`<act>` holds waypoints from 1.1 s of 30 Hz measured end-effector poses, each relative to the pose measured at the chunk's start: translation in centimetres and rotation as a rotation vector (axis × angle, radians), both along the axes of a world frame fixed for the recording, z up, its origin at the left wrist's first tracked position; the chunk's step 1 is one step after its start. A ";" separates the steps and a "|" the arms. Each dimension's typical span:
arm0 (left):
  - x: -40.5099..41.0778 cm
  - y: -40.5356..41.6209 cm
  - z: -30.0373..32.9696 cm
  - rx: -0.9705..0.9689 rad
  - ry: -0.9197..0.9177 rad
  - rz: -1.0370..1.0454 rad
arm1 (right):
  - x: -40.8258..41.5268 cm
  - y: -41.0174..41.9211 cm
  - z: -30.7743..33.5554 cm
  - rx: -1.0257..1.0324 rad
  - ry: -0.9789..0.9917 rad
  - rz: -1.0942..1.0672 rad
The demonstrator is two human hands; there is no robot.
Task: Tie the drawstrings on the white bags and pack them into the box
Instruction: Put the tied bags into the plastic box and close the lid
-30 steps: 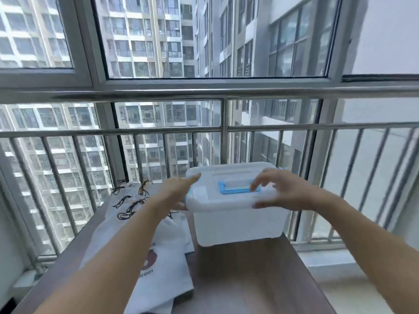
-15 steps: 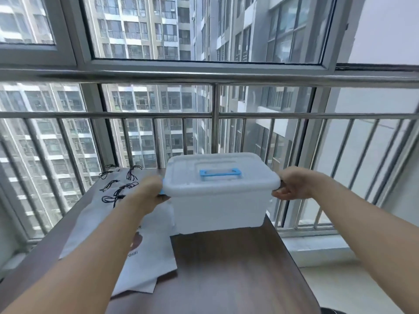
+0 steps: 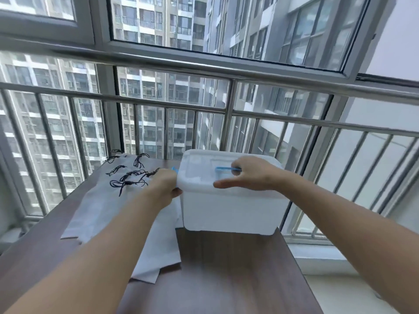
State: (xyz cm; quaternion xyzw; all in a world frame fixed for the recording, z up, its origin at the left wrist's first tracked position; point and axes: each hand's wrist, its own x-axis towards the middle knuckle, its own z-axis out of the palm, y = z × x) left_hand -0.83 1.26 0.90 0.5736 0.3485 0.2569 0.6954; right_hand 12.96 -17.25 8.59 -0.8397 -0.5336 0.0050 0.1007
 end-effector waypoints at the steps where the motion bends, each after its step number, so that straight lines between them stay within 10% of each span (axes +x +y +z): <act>1: 0.1 -0.1 -0.2 -0.023 -0.023 -0.006 | 0.2 0.2 0.2 0.049 0.078 -0.016; 10: -0.1 0.3 -0.1 -0.053 -0.062 -0.022 | 3.0 -3.0 7.1 0.903 0.394 -0.301; 22: 2.4 2.2 2.0 -0.300 -0.317 0.134 | -3.4 -7.6 -4.2 0.130 0.028 -0.274; 29: 2.3 2.5 1.6 -0.233 -0.175 0.087 | -5.2 -2.9 -9.9 -0.034 0.613 -0.429; 33: -0.2 1.9 1.9 0.268 0.115 0.179 | -7.2 -2.6 -8.4 -0.011 0.043 -0.350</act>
